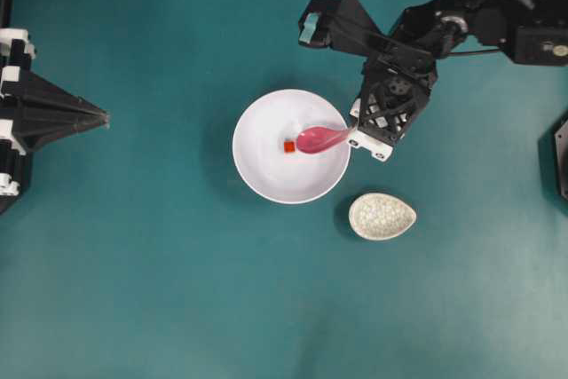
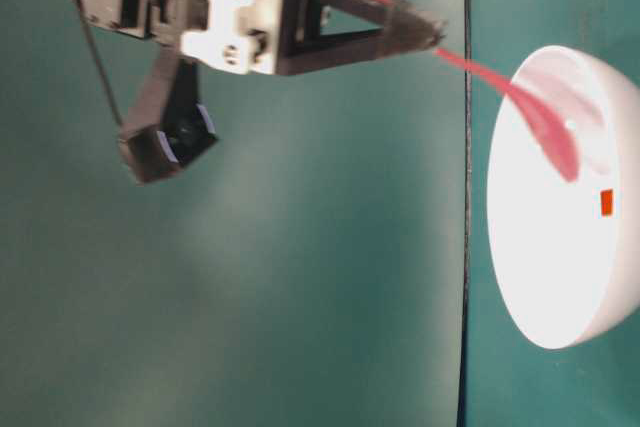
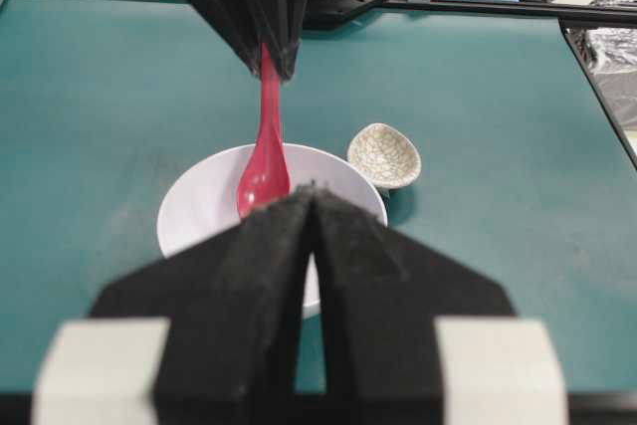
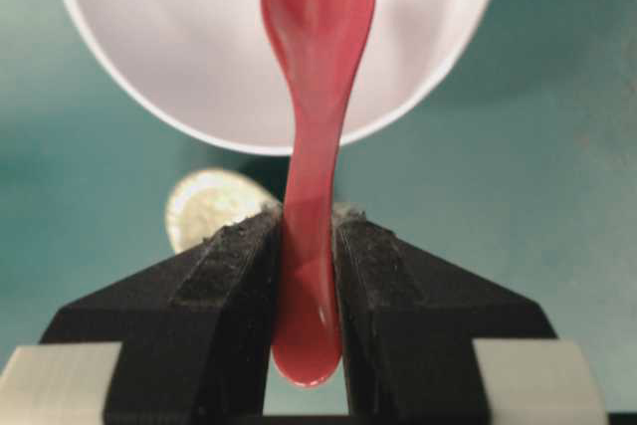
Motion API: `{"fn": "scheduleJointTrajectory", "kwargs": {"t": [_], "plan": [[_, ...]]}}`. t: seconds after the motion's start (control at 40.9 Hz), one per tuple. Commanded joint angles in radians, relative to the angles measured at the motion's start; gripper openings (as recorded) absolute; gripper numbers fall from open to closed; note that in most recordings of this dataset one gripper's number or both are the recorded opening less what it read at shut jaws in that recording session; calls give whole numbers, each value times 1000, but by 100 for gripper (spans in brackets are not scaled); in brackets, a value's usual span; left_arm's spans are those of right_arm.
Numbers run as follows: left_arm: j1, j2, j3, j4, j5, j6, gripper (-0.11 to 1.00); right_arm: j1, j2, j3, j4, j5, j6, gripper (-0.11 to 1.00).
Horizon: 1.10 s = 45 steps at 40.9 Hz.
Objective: Grip the spoon and scoop the red block from the bowl with right arm.
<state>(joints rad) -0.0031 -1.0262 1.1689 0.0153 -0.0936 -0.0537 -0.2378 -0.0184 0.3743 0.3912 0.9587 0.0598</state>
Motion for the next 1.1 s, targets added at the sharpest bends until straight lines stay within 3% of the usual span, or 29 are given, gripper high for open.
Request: {"fn": "scheduleJointTrajectory", "kwargs": {"t": [0.0,0.684,1.075], "plan": [[2,3,-29,0,-6,2,0,0,-2,-28,-8,0,2,23],[2,3,-28,2,3,20,0,66,124,-92,-11,-100,-8,22],[2,3,-28,0,18,18,0,123,129,-100,-3,-117,2,22]]}}
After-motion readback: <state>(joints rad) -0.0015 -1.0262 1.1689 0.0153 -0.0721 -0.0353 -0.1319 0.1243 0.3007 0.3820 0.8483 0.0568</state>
